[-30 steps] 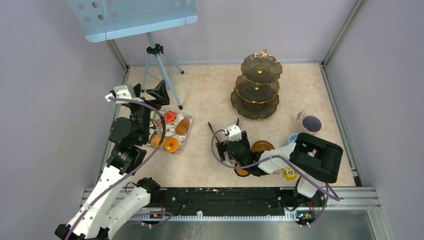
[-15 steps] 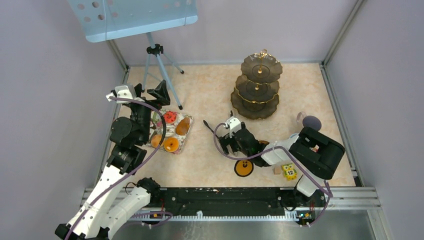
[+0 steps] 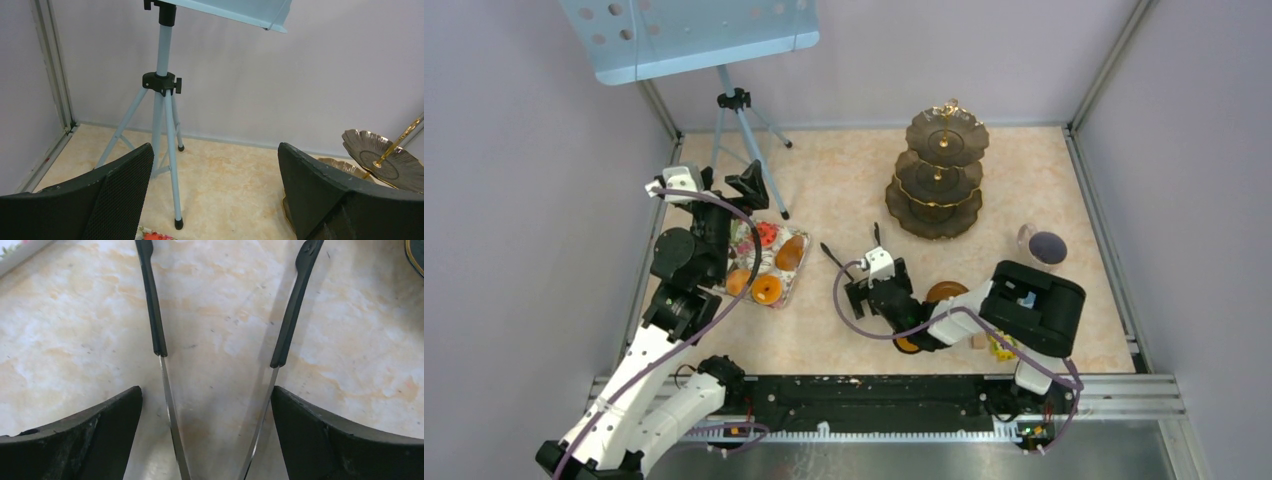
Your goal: Serve the afternoon tea
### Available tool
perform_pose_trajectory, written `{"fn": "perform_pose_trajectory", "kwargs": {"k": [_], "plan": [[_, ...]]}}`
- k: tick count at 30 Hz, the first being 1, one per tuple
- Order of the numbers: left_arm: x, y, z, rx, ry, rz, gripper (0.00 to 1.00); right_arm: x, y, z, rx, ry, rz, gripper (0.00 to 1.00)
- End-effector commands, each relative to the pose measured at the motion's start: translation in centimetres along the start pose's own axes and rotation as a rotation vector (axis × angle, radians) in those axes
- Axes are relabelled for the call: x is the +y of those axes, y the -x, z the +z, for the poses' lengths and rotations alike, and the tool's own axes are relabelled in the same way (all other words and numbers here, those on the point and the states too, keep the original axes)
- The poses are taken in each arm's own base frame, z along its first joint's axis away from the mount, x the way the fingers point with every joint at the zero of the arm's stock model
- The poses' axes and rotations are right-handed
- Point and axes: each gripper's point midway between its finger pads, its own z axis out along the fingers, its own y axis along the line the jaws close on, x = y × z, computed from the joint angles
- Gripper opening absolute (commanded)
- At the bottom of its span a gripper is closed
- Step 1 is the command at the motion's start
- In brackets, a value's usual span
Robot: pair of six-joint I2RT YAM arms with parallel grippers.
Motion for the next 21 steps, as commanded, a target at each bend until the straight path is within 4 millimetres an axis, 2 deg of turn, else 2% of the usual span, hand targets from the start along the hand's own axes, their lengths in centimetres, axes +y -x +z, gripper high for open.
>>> {"fn": "perform_pose_trajectory", "kwargs": {"k": [1, 6, 12, 16, 21], "plan": [[-0.3, 0.5, 0.0, -0.024, -0.01, -0.018, 0.99, -1.0, -1.4, 0.5, -0.034, -0.093, -0.064, 0.99], [-0.2, 0.6, -0.1, -0.027, -0.008, -0.02, 0.99, -1.7, -2.5, 0.4, -0.037, -0.113, -0.047, 0.98], [-0.4, 0.6, -0.1, -0.024, -0.021, -0.023, 0.99, -1.1, -3.2, 2.2, -0.015, -0.084, -0.063, 0.99], [-0.4, 0.4, 0.0, -0.022, -0.02, -0.023, 0.99, -1.5, -3.3, 2.8, -0.002, -0.083, -0.057, 0.99], [-0.3, 0.5, -0.1, -0.023, -0.015, -0.02, 0.99, -1.9, -2.7, 2.8, 0.016, -0.118, -0.029, 0.89]]}}
